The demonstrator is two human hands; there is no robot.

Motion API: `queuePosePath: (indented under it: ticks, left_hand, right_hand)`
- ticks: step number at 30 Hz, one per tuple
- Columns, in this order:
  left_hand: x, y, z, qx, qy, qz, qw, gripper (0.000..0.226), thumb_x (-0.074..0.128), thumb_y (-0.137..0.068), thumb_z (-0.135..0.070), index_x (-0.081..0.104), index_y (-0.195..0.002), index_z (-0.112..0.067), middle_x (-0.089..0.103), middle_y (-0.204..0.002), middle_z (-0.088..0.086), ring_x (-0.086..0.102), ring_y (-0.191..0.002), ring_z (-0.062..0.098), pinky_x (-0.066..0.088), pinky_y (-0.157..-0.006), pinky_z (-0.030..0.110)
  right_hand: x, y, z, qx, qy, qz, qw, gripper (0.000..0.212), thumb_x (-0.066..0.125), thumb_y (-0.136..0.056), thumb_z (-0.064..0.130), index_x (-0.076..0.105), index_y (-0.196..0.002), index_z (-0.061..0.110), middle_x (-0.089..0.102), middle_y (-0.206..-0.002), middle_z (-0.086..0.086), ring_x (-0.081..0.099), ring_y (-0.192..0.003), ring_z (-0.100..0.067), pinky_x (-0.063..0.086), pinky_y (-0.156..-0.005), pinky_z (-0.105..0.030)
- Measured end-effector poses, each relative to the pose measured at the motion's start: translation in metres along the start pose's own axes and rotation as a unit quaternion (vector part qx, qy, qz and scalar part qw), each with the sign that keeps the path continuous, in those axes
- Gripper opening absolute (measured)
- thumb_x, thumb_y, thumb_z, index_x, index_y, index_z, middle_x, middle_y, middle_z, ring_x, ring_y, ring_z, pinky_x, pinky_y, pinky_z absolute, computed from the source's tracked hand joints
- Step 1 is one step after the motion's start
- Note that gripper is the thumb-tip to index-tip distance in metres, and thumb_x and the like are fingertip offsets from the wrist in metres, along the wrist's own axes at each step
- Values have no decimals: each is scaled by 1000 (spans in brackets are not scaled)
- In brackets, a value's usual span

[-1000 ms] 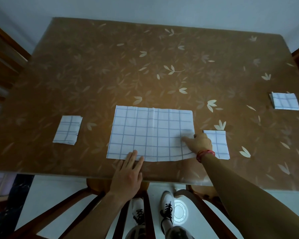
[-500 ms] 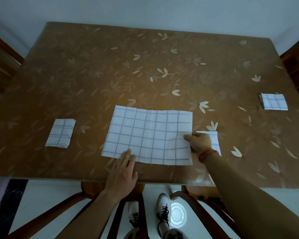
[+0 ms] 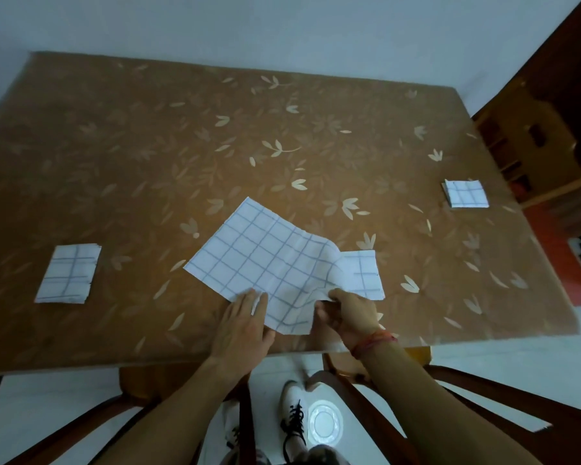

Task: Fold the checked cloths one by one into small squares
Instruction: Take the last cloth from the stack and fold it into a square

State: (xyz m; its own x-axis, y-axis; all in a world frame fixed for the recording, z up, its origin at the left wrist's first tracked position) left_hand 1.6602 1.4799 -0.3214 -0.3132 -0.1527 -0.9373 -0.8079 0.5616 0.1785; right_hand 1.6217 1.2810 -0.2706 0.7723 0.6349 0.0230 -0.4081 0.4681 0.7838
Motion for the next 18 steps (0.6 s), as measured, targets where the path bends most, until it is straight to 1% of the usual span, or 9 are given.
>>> queuePosePath:
  ticks: [1, 3, 6, 9, 10, 12, 15, 16, 18]
  left_hand:
    - [-1, 2, -3, -2, 9, -7, 1000, 71, 70, -78, -38, 47, -139, -10, 49, -141, 15, 44, -132, 30, 37, -106, 38]
    - [0, 6, -2, -11, 23, -12, 1000, 67, 61, -83, -36, 41, -143, -11, 45, -143, 14, 39, -135, 29, 33, -109, 38]
    - [1, 12, 4, -18, -12, -4, 1000, 70, 63, -77, -43, 47, -138, -14, 54, -135, 14, 48, -127, 29, 38, -105, 40]
    - [4, 17, 5, -12, -27, 11, 999, 79, 66, -74, -53, 45, -141, -17, 51, -139, 16, 45, -131, 32, 34, -108, 42]
    - [4, 18, 4, -11, -29, 7, 1000, 77, 65, -76, -53, 46, -141, -17, 52, -139, 16, 46, -131, 33, 35, -107, 43]
    - [0, 17, 2, -11, -21, -12, 1000, 62, 67, -79, -46, 56, -131, -15, 62, -125, 15, 58, -118, 32, 46, -97, 43]
    - [-6, 16, 2, 15, 9, -32, 999, 41, 66, -87, -27, 60, -125, -15, 70, -107, 10, 67, -98, 25, 57, -81, 37]
    - [-8, 17, 5, 29, 18, -34, 999, 41, 64, -87, -21, 59, -127, -16, 70, -106, 8, 67, -95, 23, 58, -77, 36]
    - [-8, 20, 14, 51, 34, -31, 998, 46, 62, -85, -10, 56, -130, -17, 69, -110, 7, 67, -96, 22, 58, -77, 35]
  right_hand:
    - [1, 4, -4, 15, -11, 20, 1000, 9, 60, -84, -7, 57, -92, -9, 64, -80, -28, 70, -63, -30, 57, -50, -33]
    - [4, 12, -10, 39, -15, 62, 997, 8, 58, -87, -7, 56, -94, -9, 69, -82, -28, 72, -68, -30, 58, -54, -33]
    - [7, 21, -14, 61, -47, 105, 992, 13, 56, -89, -5, 55, -100, -11, 70, -87, -32, 73, -69, -30, 59, -54, -31]
    - [10, 27, -13, 84, -109, 140, 981, 18, 53, -90, -4, 50, -108, -9, 68, -99, -35, 73, -75, -33, 59, -56, -31]
    - [11, 27, -14, 91, -120, 153, 977, 21, 52, -91, -3, 47, -111, -7, 68, -101, -34, 73, -78, -33, 59, -57, -32]
    - [10, 28, -14, 103, -119, 181, 971, 25, 50, -91, -2, 46, -115, -5, 68, -105, -32, 73, -80, -32, 60, -60, -32]
    - [1, 32, -13, 93, -64, 256, 960, 14, 50, -89, -3, 54, -101, 2, 70, -110, -22, 71, -96, -32, 61, -70, -32]
    - [-1, 35, -12, 73, -46, 278, 957, 20, 50, -85, -8, 54, -97, 7, 71, -106, -16, 69, -101, -33, 60, -72, -32]
    - [-7, 26, -10, 1, 13, 279, 960, 33, 51, -72, -19, 54, -91, 8, 70, -90, -10, 68, -97, -36, 56, -72, -37]
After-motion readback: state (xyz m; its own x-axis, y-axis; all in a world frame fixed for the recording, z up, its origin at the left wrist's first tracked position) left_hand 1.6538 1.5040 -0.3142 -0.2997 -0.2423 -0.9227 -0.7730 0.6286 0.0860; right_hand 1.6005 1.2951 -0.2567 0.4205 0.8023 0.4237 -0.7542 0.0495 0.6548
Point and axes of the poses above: each hand's wrist, its own y-axis away from the middle knuckle, its own x-axis out of the palm, z = x × y, the point moved 1 cm from there along -y, towards the middle knuckle
